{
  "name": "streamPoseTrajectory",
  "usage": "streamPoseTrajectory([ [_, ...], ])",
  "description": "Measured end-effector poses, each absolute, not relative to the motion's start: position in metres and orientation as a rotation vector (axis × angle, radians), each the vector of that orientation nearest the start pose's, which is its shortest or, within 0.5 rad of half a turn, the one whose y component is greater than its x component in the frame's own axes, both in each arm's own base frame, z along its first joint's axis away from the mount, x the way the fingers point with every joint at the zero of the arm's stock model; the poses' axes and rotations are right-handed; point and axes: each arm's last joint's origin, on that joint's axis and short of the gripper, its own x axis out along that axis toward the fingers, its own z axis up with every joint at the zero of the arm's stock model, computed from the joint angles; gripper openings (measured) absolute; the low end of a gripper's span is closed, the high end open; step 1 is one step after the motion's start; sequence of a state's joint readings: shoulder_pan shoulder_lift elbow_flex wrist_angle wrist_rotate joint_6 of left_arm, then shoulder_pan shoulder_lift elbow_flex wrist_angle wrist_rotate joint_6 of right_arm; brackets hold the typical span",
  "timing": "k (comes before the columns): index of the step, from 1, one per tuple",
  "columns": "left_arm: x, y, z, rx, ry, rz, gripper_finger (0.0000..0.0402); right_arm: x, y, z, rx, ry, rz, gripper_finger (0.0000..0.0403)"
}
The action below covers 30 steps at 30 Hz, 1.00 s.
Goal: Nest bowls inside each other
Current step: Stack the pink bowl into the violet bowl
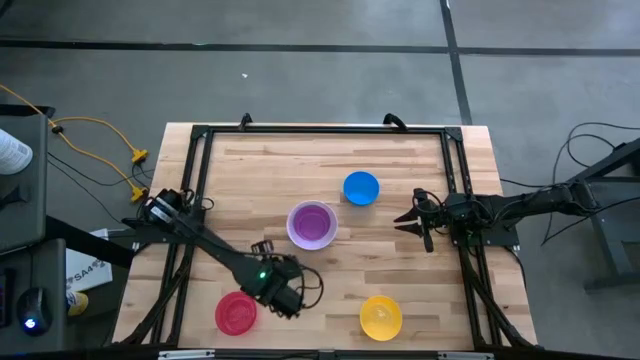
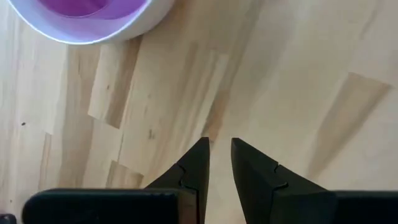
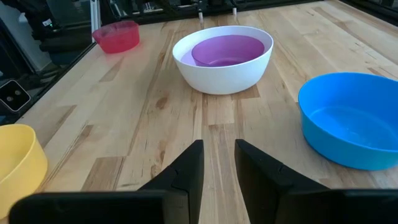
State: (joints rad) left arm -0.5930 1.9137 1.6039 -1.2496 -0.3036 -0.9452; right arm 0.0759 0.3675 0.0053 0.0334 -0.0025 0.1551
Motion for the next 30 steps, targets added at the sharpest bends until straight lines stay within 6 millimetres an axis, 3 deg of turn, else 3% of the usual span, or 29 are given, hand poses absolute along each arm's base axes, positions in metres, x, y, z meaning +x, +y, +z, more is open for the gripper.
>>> streamPoseTrajectory([
  [9, 0.274, -0.228, 0.252, -0.055, 1.244, 0.371, 0.0066, 0.115, 0.009, 0.136, 0.141, 0.334, 0.052, 0.0084],
  [14, 0.258, -0.239, 0.26, -0.22, 1.203, 0.439, 0.0066, 0.115, 0.009, 0.136, 0.141, 0.334, 0.052, 0.0084],
  [22, 0.248, -0.242, 0.255, -0.504, 1.252, 0.651, 0.0066, 0.115, 0.009, 0.136, 0.142, 0.334, 0.052, 0.0084],
  [30, 0.241, -0.238, 0.236, -0.545, 1.358, 0.736, 0.0066, 0.115, 0.009, 0.136, 0.141, 0.334, 0.052, 0.0084],
])
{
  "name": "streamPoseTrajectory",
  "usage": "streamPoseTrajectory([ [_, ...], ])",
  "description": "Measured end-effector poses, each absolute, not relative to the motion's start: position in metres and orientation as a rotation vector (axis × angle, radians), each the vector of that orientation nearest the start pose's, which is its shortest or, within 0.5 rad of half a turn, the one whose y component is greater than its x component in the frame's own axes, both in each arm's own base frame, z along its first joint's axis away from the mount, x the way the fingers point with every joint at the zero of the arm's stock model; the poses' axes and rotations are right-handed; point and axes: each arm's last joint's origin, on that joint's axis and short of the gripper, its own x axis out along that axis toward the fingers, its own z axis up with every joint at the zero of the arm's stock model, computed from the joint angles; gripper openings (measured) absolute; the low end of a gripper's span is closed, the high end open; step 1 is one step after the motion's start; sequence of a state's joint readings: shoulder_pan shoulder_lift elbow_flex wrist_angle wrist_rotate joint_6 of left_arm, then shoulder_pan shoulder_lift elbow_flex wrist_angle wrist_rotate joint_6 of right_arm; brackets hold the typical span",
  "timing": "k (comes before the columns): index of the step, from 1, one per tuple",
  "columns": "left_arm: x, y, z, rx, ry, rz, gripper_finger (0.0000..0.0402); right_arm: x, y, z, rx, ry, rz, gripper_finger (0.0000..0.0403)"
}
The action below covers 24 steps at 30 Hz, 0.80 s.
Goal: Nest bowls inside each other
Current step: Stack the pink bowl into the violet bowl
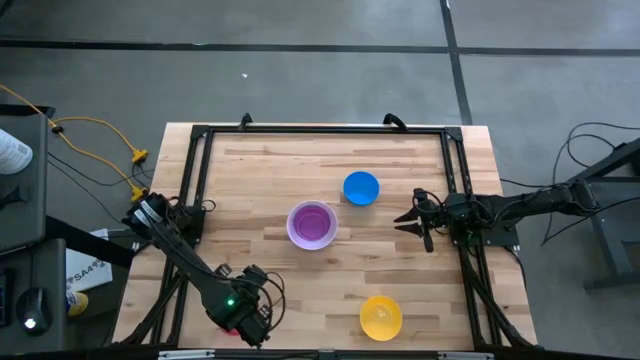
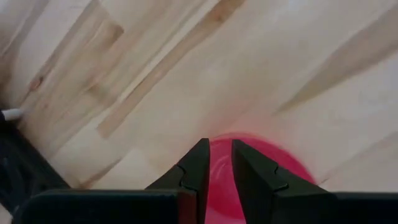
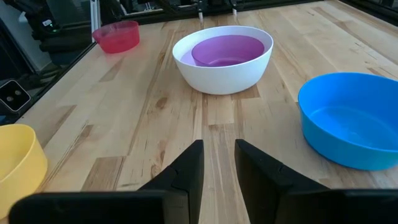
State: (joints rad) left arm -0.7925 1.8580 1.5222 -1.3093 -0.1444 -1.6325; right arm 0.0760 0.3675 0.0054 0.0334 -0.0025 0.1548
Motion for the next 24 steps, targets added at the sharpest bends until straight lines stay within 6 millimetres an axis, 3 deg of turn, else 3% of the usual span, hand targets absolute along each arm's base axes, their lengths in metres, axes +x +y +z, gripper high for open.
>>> streamPoseTrajectory([
  [8, 0.237, -0.249, 0.233, -0.24, 1.438, 0.386, 0.0066, 0.115, 0.009, 0.136, 0.141, 0.334, 0.052, 0.0084],
  [13, 0.226, -0.263, 0.233, -0.057, 1.387, 0.223, 0.0066, 0.115, 0.009, 0.136, 0.141, 0.334, 0.052, 0.0084],
  [19, 0.209, -0.271, 0.243, 0.102, 1.307, 0.12, 0.0066, 0.115, 0.009, 0.137, 0.141, 0.333, 0.052, 0.0084],
  [24, 0.207, -0.267, 0.25, 0.134, 1.318, 0.093, 0.0065, 0.115, 0.009, 0.136, 0.141, 0.334, 0.052, 0.0084],
])
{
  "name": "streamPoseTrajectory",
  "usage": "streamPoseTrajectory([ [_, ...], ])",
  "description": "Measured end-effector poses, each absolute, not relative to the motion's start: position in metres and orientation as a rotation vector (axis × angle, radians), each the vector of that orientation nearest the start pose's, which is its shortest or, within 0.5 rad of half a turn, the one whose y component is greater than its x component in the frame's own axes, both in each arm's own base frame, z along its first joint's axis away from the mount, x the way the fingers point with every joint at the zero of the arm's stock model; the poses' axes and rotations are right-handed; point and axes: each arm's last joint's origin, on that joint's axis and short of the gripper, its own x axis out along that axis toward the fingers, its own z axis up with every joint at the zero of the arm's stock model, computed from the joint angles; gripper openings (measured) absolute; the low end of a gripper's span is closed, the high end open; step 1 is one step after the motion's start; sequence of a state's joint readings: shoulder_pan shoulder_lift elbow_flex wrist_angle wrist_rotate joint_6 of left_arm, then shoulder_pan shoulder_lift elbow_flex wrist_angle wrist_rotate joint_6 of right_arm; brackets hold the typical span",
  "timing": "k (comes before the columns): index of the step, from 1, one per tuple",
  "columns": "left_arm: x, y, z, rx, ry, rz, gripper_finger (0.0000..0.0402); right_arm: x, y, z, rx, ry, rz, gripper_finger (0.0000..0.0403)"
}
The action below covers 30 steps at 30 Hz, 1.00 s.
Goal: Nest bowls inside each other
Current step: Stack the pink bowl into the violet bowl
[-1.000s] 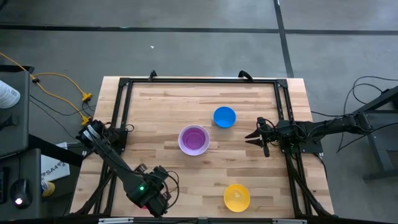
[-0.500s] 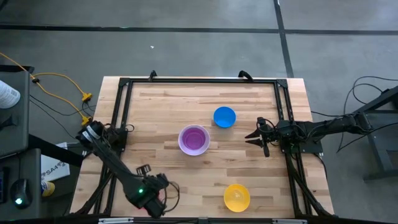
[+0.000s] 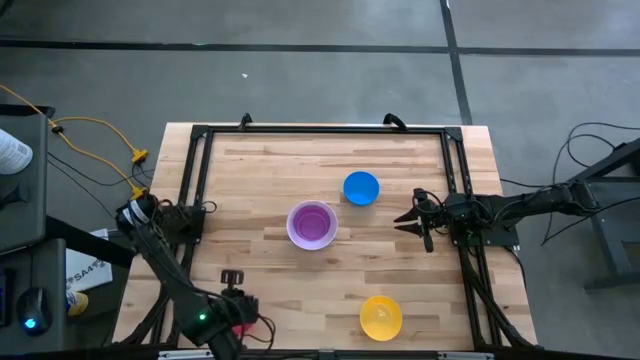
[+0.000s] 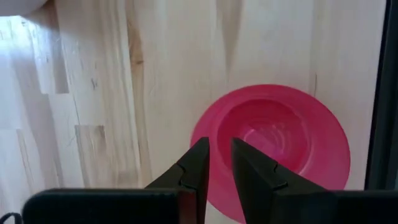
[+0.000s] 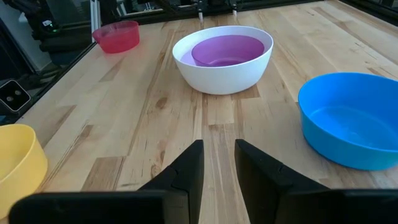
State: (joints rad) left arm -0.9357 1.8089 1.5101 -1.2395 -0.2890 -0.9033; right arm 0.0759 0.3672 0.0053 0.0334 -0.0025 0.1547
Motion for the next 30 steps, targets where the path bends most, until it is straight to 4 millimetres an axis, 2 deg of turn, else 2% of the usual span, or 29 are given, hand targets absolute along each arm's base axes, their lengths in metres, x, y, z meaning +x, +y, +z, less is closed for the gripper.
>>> streamPoseTrajectory([
  [6, 0.215, -0.258, 0.251, 0.147, 1.373, 0.042, 0.0065, 0.115, 0.009, 0.136, 0.141, 0.334, 0.052, 0.0084],
  [13, 0.235, -0.244, 0.252, 0.123, 1.403, -0.015, 0.0065, 0.115, 0.009, 0.136, 0.141, 0.334, 0.052, 0.0084],
  [16, 0.242, -0.243, 0.245, 0.089, 1.396, -0.076, 0.0065, 0.115, 0.009, 0.136, 0.141, 0.334, 0.052, 0.0084],
  [22, 0.239, -0.238, 0.229, 0.038, 1.392, -0.111, 0.0065, 0.115, 0.009, 0.136, 0.141, 0.334, 0.052, 0.0084],
  [30, 0.224, -0.224, 0.226, 0.012, 1.364, -0.126, 0.0065, 0.115, 0.009, 0.137, 0.141, 0.333, 0.052, 0.0084],
])
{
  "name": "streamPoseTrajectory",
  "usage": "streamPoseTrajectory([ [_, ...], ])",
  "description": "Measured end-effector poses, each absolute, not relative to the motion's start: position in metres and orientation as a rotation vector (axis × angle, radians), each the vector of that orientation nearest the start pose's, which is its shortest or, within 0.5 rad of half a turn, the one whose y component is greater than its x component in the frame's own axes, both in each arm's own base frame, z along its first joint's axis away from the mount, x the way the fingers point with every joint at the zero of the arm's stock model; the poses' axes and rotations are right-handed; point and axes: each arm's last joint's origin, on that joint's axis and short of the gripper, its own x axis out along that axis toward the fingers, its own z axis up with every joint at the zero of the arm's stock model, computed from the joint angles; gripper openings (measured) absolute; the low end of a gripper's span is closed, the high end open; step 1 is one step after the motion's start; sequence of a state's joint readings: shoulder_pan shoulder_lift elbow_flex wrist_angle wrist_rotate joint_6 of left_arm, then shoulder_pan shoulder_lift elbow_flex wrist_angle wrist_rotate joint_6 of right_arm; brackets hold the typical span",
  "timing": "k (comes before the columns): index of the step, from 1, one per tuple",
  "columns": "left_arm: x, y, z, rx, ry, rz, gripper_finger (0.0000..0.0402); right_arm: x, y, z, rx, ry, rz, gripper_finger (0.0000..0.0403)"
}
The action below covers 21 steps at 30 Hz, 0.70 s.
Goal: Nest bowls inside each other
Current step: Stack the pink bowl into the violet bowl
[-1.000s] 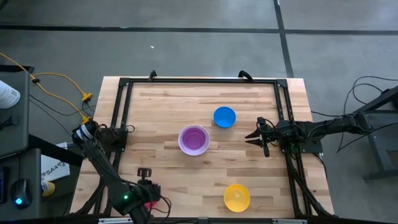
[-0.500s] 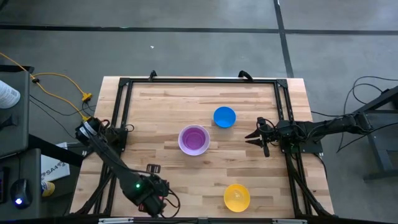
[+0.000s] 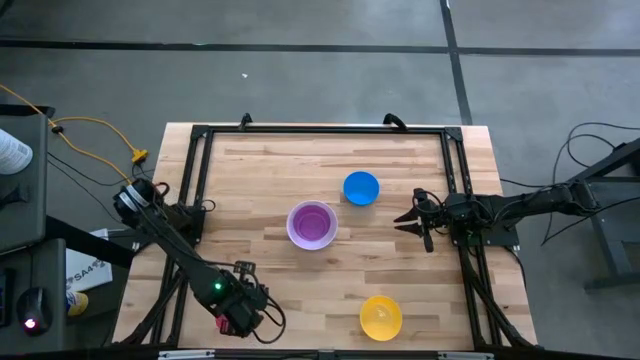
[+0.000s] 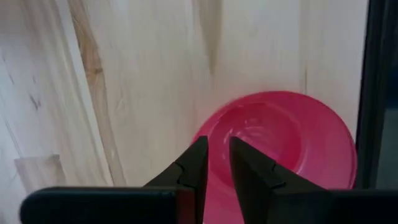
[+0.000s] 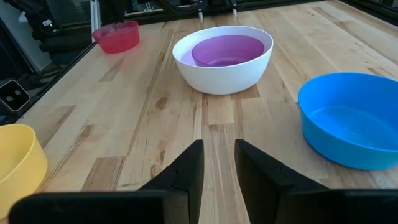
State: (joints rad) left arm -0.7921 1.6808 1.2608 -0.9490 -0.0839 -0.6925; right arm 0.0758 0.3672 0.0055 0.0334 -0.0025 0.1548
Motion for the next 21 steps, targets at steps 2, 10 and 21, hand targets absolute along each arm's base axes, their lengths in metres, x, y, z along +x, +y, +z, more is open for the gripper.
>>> streamPoseTrajectory([
  [2, 0.217, -0.218, 0.225, -0.02, 1.356, -0.137, 0.0065, 0.115, 0.009, 0.136, 0.141, 0.334, 0.052, 0.0084],
  [10, 0.196, -0.196, 0.211, -0.092, 1.305, -0.159, 0.0065, 0.115, 0.009, 0.136, 0.141, 0.334, 0.052, 0.0084],
  [21, 0.192, -0.192, 0.199, -0.089, 1.31, -0.156, 0.0065, 0.115, 0.009, 0.136, 0.141, 0.334, 0.052, 0.0084],
])
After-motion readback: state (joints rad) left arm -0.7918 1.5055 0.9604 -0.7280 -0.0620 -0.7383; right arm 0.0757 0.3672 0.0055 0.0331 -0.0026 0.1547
